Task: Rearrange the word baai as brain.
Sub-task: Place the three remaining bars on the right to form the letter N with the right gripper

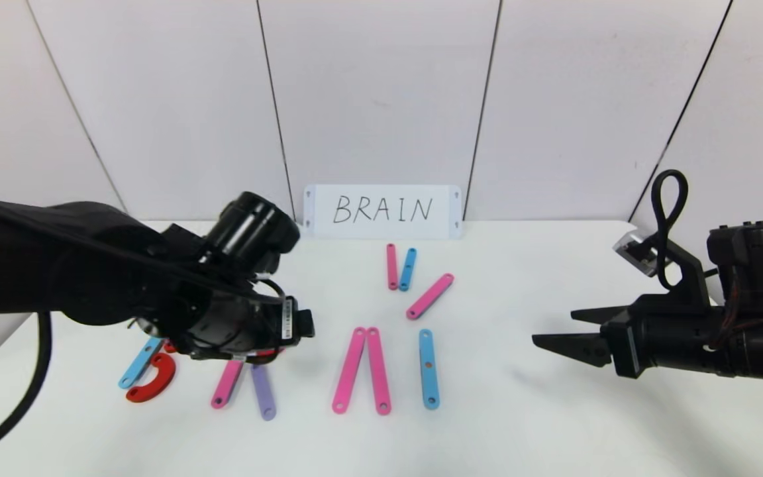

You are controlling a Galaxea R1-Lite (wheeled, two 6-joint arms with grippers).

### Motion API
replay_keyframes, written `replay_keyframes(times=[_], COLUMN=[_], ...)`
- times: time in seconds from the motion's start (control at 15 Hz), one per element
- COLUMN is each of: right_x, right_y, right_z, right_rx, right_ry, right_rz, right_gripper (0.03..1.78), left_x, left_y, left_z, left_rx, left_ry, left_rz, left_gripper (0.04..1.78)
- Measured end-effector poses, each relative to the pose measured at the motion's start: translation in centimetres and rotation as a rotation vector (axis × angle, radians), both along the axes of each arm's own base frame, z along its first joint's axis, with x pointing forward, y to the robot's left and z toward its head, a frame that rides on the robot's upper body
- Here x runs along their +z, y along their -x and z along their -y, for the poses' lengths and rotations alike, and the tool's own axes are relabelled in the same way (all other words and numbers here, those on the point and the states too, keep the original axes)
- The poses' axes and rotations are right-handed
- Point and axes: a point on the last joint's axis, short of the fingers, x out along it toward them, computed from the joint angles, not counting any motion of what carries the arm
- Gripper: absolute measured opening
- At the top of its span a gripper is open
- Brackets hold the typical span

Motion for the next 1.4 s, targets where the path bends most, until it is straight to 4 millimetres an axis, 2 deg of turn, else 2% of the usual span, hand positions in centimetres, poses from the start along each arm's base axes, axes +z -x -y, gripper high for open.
replay_keyframes(times=[0.33,0.67,0.87,1.13,1.4], right_x=[0.1,0.1,0.1,0.1,1.3], right_y=[0.0,0.0,0.0,-0.1,-0.7], right_z=[0.0,-0.1,-0.1,-0.2,-0.3], right_rx=[-0.002,-0.002,-0.001,-0.002,-0.039], right_ry=[0.0,-0.001,-0.001,-0.005,-0.006], right_rz=[0.004,0.003,0.002,-0.003,0.029], right_gripper=[1.73,1.73,1.73,1.73,1.73], left_x=[4.3,7.0,7.7,7.4,7.8], left_y=[-0.9,-2.0,-2.2,-3.0,-3.8], left_z=[-3.4,-6.6,-8.7,-11.9,-13.4], left_rx=[-0.174,-0.275,-0.362,-0.439,-0.412], left_ry=[0.102,0.151,0.129,0.091,0.073], left_rz=[0.1,0.201,0.254,0.278,0.307], left_gripper=[1.74,1.74,1.74,1.74,1.74])
